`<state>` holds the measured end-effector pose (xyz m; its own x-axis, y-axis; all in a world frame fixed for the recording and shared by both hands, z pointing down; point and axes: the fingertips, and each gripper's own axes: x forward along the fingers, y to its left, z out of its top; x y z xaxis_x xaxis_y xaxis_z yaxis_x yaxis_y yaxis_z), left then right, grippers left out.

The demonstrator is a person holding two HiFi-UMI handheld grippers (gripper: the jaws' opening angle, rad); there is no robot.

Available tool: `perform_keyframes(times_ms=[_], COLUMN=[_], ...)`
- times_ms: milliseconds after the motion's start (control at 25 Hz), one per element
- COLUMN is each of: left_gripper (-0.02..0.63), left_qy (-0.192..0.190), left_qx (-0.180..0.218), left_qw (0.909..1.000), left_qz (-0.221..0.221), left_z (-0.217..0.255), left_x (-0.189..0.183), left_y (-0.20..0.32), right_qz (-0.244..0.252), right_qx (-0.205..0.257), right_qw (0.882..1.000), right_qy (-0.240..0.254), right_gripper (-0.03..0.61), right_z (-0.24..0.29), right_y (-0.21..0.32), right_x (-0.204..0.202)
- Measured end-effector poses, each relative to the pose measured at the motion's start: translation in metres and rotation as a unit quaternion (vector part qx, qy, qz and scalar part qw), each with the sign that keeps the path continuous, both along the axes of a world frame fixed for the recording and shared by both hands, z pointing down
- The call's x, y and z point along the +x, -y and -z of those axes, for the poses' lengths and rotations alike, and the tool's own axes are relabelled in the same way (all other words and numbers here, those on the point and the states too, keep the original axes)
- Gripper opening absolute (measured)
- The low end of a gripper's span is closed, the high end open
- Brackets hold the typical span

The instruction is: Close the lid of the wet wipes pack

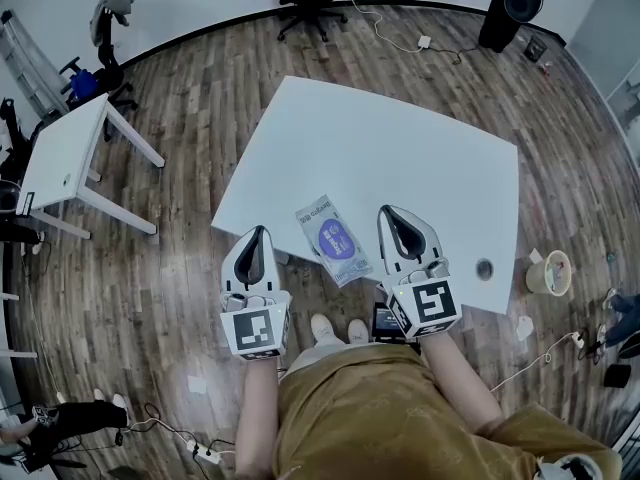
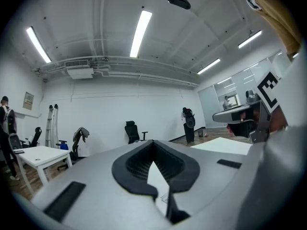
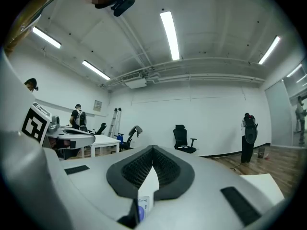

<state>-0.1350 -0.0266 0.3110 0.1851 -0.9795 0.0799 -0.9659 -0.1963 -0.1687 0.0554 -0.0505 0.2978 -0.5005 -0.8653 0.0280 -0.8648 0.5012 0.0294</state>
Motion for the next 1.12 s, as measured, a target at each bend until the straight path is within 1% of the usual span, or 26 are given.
perform_keyframes(times_ms=[160, 280, 360, 520, 640, 800, 1120], left_gripper=[-0.003, -0.003, -0.003, -0.002, -0.003, -0.003, -0.003], left_qy=[0.009, -0.005, -0.008, 0.005, 0.001, 0.001, -0.001], left_qx=[0.016, 0.028, 0.032, 0.021, 0.023, 0.033, 0.027], left_qw=[0.9998, 0.9996, 0.9994, 0.9995, 0.9994, 0.9993, 0.9994], left_qz=[0.000, 0.005, 0.009, 0.022, 0.027, 0.016, 0.023], left_z=[0.013, 0.023, 0.028, 0.034, 0.036, 0.031, 0.029], left_x=[0.004, 0.003, 0.002, -0.002, -0.002, 0.005, 0.002], left_y=[0.001, 0.001, 0.001, 0.002, 0.004, 0.003, -0.001], right_qz=[0.004, 0.003, 0.007, 0.008, 0.011, 0.015, 0.021], right_qx=[0.011, 0.016, 0.018, 0.024, 0.023, 0.022, 0.025], right_qw=[1.000, 1.000, 1.000, 1.000, 1.000, 1.000, 0.999], right_qy=[0.003, 0.006, 0.002, -0.002, -0.002, -0.004, -0.003], right_gripper=[0.006, 0.006, 0.006, 0.006, 0.006, 0.006, 0.006], right_z=[0.008, 0.013, 0.013, 0.015, 0.014, 0.012, 0.013], right_y=[0.002, 0.003, 0.004, 0.005, 0.006, 0.007, 0.006], right_x=[-0.005, -0.004, -0.005, -0.004, -0.001, 0.002, 0.000])
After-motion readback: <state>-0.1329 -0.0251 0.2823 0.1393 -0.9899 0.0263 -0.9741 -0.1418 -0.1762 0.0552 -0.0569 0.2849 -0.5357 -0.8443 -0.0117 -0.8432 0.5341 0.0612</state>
